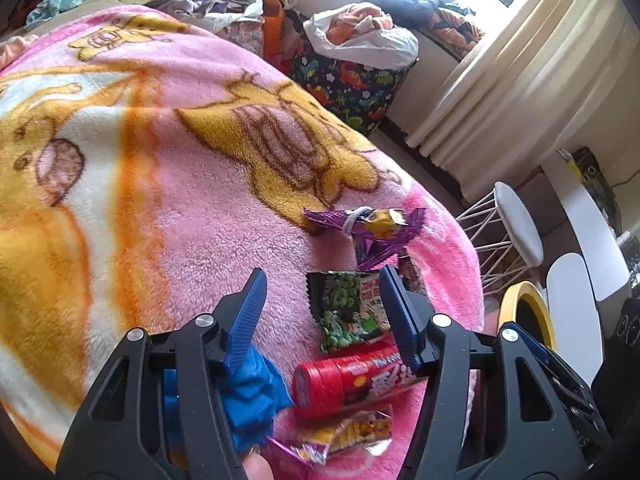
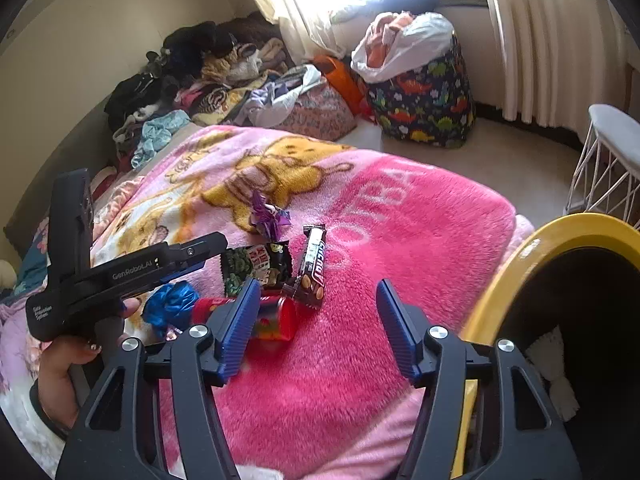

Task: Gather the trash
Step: 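Grasp the green snack packet with left tool while right tool grasps the ENERGY bar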

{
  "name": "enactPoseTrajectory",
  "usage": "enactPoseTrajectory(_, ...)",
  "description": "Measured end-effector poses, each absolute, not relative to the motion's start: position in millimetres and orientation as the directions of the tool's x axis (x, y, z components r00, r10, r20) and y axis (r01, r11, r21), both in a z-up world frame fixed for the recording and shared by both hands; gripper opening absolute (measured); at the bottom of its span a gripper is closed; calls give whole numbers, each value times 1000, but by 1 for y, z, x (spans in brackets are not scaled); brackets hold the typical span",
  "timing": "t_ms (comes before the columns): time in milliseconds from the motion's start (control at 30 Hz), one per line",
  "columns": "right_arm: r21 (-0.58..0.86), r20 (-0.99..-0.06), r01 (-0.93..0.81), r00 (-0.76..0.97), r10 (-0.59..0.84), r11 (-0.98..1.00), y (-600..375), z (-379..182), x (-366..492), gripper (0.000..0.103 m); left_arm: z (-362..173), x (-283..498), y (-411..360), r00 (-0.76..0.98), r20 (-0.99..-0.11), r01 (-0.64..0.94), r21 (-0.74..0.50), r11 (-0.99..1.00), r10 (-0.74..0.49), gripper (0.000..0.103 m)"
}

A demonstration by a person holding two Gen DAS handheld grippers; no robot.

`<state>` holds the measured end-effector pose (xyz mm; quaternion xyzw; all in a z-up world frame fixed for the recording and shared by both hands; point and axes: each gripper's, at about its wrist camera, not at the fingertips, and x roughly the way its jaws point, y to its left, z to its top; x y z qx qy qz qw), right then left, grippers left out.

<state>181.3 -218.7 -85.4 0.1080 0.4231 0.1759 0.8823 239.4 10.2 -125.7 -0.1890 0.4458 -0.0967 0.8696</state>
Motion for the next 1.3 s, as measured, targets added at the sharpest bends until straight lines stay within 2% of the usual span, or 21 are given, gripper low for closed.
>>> enactPoseTrajectory(400, 395, -762, -184, 481, 433, 900, -201, -114, 224, 40, -142, 251, 16, 539, -761, -1, -431, 902, -363, 41)
enactPoseTrajectory(500, 414, -769, -172, 460, 445, 894, -200, -121, 231, 38, -143, 252, 16, 532, -763, 1, -432, 902, -367, 41)
enactPoseTrajectory(633, 414, -783, -156, 440, 439, 897, -198, -128, 235, 33, -145, 254, 14, 521, -770, 5, -428, 904, -368, 40)
enactPoseTrajectory(667, 410, -787, -153, 439, 434, 899, -198, -129, 235, 28, -146, 255, 13, 520, -772, 4, -426, 905, -366, 40)
enactPoseTrajectory(733, 411, -785, -149, 443, 432, 899, -199, -129, 234, 26, -146, 255, 13, 519, -773, 5, -424, 906, -365, 39)
enactPoseTrajectory(900, 423, -767, -131, 476, 431, 897, -209, -125, 222, 21, -145, 255, 8, 514, -775, 11, -423, 906, -368, 23)
enactPoseTrajectory(1000, 423, -756, -125, 498, 425, 898, -215, -120, 212, 21, -145, 253, 4, 507, -778, 23, -419, 908, -372, 18)
enactPoseTrajectory(1100, 416, -745, -125, 522, 416, 901, -219, -114, 202, 20, -142, 250, -1, 511, -775, 31, -415, 909, -371, 5)
enactPoseTrajectory(1300, 395, -721, -146, 563, 404, 907, -224, -101, 186, 19, -133, 242, -6, 528, -761, 51, -416, 908, -378, 1)
